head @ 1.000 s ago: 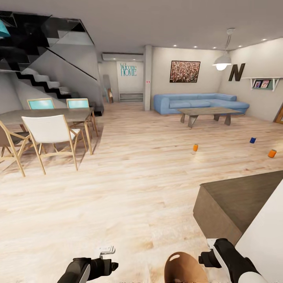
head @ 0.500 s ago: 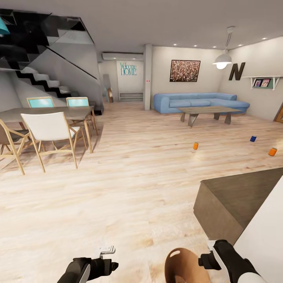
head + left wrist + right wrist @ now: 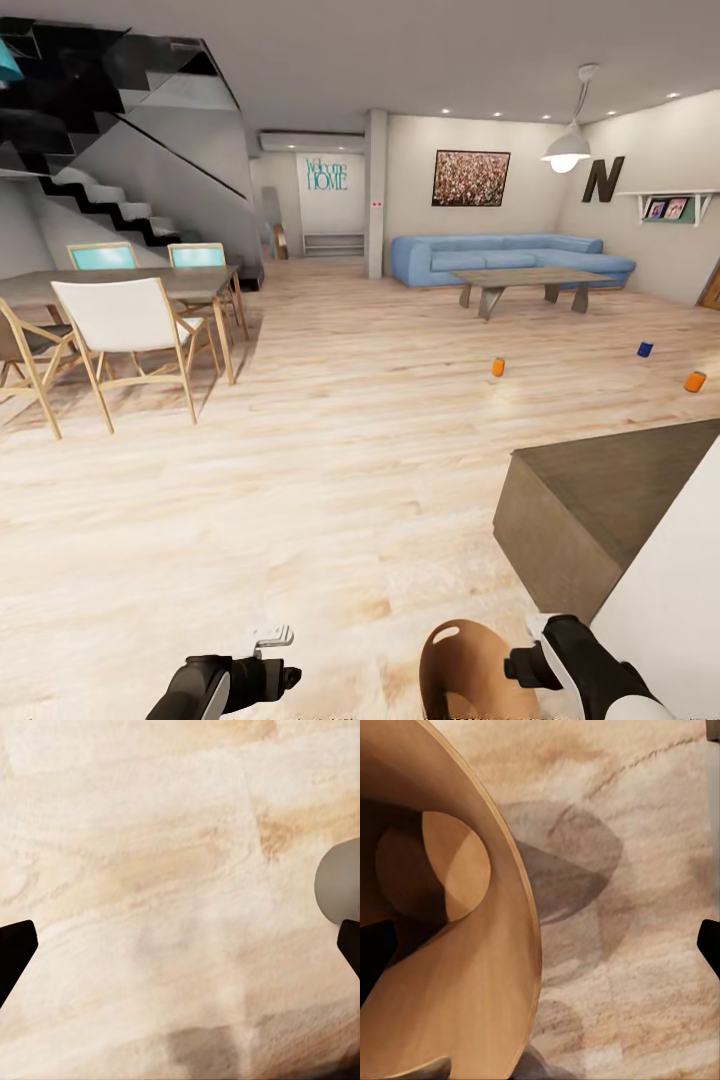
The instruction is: Put the three can of soda from the living room inside the tash can in the kitchen.
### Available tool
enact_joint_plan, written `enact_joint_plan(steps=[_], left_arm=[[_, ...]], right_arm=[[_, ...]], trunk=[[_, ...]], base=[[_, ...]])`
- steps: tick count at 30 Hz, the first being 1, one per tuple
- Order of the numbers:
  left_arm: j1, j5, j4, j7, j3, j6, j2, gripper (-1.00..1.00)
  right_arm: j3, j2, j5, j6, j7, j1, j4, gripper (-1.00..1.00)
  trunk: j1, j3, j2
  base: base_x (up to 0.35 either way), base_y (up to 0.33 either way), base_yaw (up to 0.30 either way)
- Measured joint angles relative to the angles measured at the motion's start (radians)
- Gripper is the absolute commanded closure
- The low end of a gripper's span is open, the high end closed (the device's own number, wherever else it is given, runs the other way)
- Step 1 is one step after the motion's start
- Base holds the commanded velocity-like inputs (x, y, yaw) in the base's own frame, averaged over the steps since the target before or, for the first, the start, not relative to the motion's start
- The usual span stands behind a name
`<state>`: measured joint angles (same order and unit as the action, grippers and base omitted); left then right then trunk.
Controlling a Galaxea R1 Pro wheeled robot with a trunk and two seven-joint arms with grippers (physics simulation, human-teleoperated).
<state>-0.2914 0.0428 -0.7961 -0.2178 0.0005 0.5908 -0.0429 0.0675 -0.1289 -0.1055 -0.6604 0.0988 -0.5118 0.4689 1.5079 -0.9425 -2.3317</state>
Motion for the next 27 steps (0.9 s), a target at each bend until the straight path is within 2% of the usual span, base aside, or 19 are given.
enact_joint_plan(steps=[12, 17, 21, 27], left_arm=[[0.000, 0.000, 0.000, 0.000, 0.000, 0.000, 0.000, -1.00], [0.000, 0.000, 0.000, 0.000, 0.000, 0.000, 0.000, -1.00], [0.000, 0.000, 0.000, 0.000, 0.000, 0.000, 0.000, -1.00], [0.000, 0.000, 0.000, 0.000, -0.001, 0.000, -0.001, -1.00]], right_arm=[[0.000, 0.000, 0.001, 0.008, -0.019, -0.001, -0.006, -1.00], [0.000, 0.000, 0.001, 0.008, -0.019, -0.001, -0.006, -1.00], [0.000, 0.000, 0.001, 0.008, -0.019, -0.001, -0.006, -1.00], [0.000, 0.000, 0.001, 0.008, -0.019, -0.001, -0.006, -1.00]], trunk=[[0.046, -0.038, -0.084], [0.046, -0.038, -0.084], [0.061, -0.050, -0.112], [0.061, -0.050, -0.112]], base=[[0.000, 0.000, 0.000], [0.000, 0.000, 0.000], [0.000, 0.000, 0.000], [0.000, 0.000, 0.000]])
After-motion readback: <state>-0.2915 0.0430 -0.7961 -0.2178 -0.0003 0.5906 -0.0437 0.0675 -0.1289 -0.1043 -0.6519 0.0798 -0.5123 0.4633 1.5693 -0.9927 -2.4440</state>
